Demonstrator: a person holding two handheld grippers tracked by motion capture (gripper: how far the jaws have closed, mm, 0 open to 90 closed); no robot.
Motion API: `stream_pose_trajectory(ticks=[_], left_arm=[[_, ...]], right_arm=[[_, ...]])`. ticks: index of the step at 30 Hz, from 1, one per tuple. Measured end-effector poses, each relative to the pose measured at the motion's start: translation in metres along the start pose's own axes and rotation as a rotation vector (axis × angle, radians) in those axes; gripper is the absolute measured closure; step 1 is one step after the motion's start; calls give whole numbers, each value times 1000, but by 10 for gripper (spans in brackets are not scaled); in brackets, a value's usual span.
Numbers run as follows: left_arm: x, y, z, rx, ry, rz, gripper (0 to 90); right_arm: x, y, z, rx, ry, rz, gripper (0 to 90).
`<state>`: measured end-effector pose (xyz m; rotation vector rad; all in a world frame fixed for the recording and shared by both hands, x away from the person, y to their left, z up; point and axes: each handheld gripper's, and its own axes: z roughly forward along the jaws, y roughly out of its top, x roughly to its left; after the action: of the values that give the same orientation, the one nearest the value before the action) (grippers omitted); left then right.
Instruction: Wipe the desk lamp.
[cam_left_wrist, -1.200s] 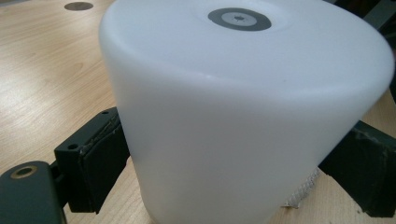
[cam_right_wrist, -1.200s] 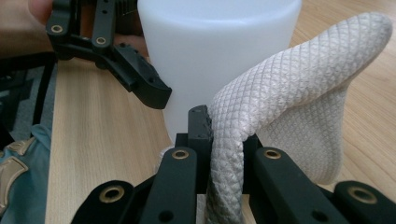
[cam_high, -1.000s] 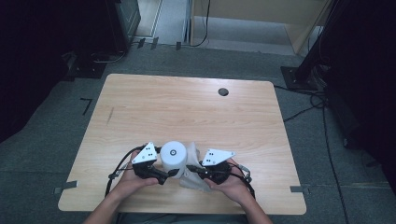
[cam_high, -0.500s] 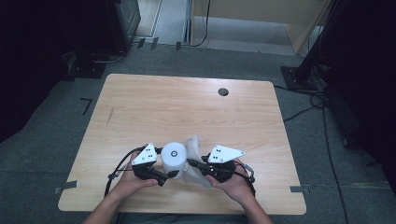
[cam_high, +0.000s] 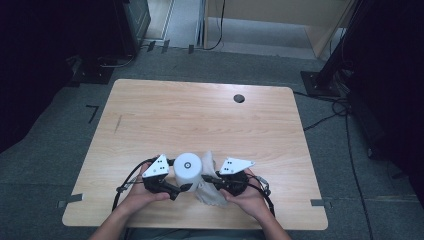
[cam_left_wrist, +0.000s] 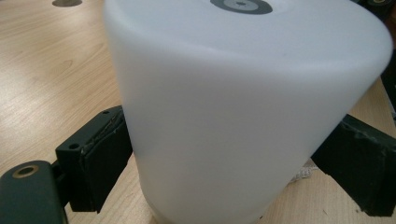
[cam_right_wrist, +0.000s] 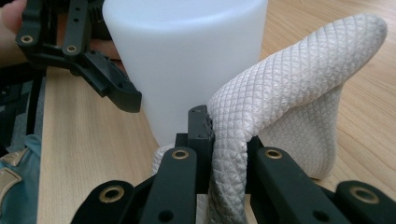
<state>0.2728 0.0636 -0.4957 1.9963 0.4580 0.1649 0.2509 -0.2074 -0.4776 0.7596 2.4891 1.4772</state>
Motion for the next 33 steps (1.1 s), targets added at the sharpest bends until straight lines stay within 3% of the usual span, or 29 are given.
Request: stream_pose_trajectory(ticks=[6,13,22,25,33], left_arm=[[0,0,1,0,-1,-2,82],[-1,1,2,-1,-7,5,83],[0,1,3,3,-4,-6,83],[0,1,3,4,-2,-6,84],[0,0,4,13,5,-5,83]], right_arm=[[4,12,-11,-63,3,0,829],[6,25,-27,-171,29,59,836],[-1,11,-16,-117,76,107,837],[-2,4,-11,-86,75,108,837],[-10,-9,2,1,75,169,836]])
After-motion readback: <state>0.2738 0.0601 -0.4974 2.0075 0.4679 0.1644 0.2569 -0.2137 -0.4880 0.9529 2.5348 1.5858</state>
